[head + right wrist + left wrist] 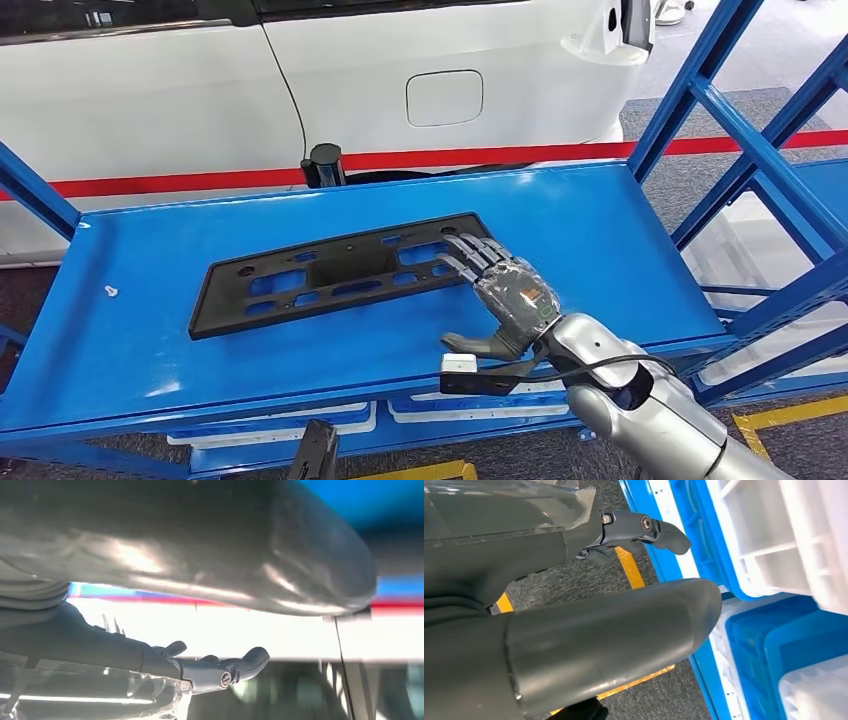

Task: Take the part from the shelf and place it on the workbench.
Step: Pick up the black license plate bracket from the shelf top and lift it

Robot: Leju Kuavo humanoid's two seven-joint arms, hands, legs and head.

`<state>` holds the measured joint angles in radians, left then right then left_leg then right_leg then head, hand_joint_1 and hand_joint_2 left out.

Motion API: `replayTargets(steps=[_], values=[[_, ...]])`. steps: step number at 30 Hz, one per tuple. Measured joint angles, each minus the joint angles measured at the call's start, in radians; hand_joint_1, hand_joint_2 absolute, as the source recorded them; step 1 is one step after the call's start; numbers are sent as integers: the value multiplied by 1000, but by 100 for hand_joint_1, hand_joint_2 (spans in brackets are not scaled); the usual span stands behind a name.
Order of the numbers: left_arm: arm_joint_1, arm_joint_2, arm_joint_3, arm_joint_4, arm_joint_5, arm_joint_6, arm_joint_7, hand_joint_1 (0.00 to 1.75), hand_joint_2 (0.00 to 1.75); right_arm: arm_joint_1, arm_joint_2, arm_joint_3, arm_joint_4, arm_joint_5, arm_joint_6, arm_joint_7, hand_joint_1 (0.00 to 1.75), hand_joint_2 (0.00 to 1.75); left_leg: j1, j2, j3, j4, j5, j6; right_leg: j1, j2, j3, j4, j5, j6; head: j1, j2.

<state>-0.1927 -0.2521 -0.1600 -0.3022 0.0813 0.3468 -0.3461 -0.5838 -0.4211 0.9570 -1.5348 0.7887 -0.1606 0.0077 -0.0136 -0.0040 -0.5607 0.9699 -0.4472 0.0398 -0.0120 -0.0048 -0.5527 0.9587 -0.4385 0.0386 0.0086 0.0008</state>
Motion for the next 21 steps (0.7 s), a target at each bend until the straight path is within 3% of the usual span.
replayTargets(steps=[4,11,17,21], values=[[0,3,-17,4,-4,-1,6,0,0,-12,25,-30,11,108,-106,20,0,0,0,0,0,0,0,0,0,0,0,0,0,0,0,0],[0,9,-40,6,-12,10,20,0,0,14,42,-99,-12,200,-162,26,0,0,-1,0,-1,0,0,0,0,0,0,0,0,0,0,0],[-1,15,-44,8,-12,18,22,0,0,26,81,-122,-14,229,-168,12,0,0,0,0,0,0,0,0,0,0,0,0,0,0,0,0],[-2,20,-45,11,-18,18,27,0,0,36,133,-122,-2,225,-117,12,0,0,1,1,0,0,0,0,1,0,0,0,0,0,0,0]])
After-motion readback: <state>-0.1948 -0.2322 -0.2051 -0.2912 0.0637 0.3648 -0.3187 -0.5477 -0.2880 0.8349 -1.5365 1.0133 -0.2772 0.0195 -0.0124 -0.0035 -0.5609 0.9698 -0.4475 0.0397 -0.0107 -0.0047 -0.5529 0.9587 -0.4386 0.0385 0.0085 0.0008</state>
